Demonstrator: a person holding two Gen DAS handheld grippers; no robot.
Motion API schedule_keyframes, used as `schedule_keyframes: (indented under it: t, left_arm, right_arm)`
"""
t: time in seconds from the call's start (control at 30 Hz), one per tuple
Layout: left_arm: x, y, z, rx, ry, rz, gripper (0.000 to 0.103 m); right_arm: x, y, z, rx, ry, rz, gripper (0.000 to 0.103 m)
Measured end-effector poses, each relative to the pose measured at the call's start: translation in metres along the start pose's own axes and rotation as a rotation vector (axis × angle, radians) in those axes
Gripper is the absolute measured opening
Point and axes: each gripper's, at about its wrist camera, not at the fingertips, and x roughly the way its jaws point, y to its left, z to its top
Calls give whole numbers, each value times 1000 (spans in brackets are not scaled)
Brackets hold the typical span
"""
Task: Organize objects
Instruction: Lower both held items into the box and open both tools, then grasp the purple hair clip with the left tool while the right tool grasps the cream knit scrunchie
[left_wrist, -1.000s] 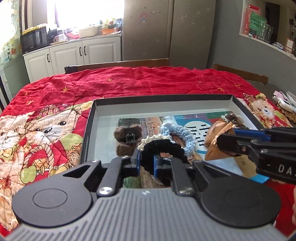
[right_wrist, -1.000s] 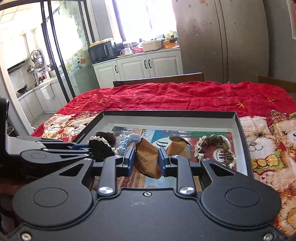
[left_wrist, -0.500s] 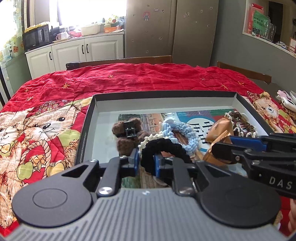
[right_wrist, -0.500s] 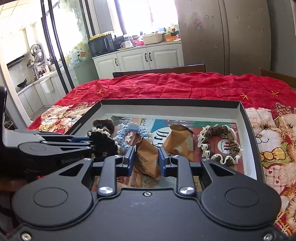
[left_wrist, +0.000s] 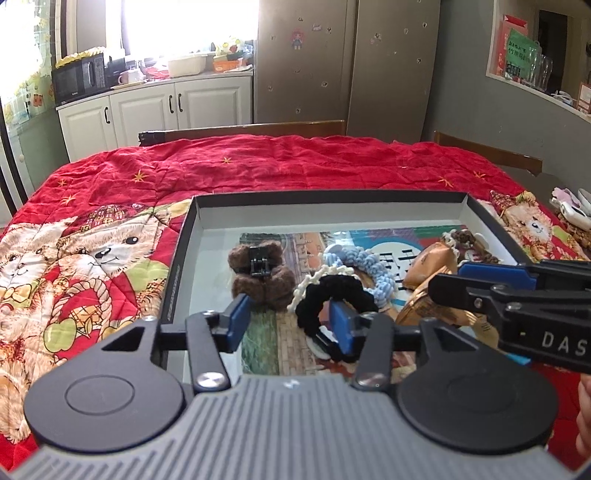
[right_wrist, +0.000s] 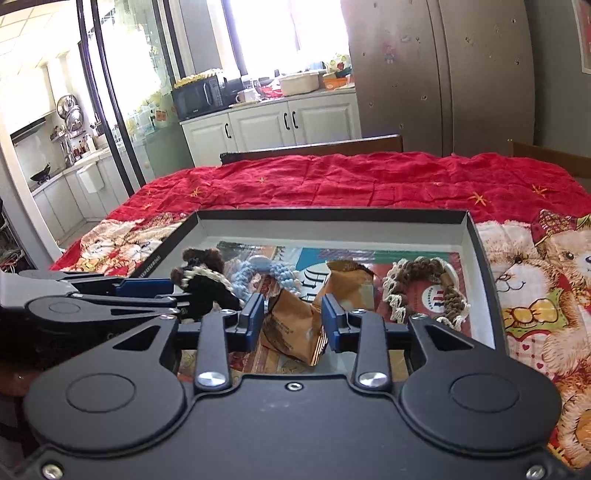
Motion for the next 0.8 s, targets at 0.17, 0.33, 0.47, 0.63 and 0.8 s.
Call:
schedule_keyframes:
  t: [0.17, 0.33, 0.47, 0.63, 0.8]
  left_arm:
    - [-17, -2, 2, -1, -37, 18, 76]
    - [-35, -1, 3, -13, -66, 36, 80]
    - [-51, 1, -1, -24, -72, 54, 81]
    - [-71, 8, -16, -50, -70, 51, 82]
    - [-90, 14, -35, -63, -56, 41, 84]
  right_arm:
    - [-14, 1, 4, -5, -23, 3, 33]
    - [-31, 1, 5, -13, -35, -1, 33]
    - [-45, 1, 1, -31, -23, -20, 33]
    - [-64, -2, -9, -53, -6, -31, 33]
    - [-83, -6, -22, -52, 23, -57, 33]
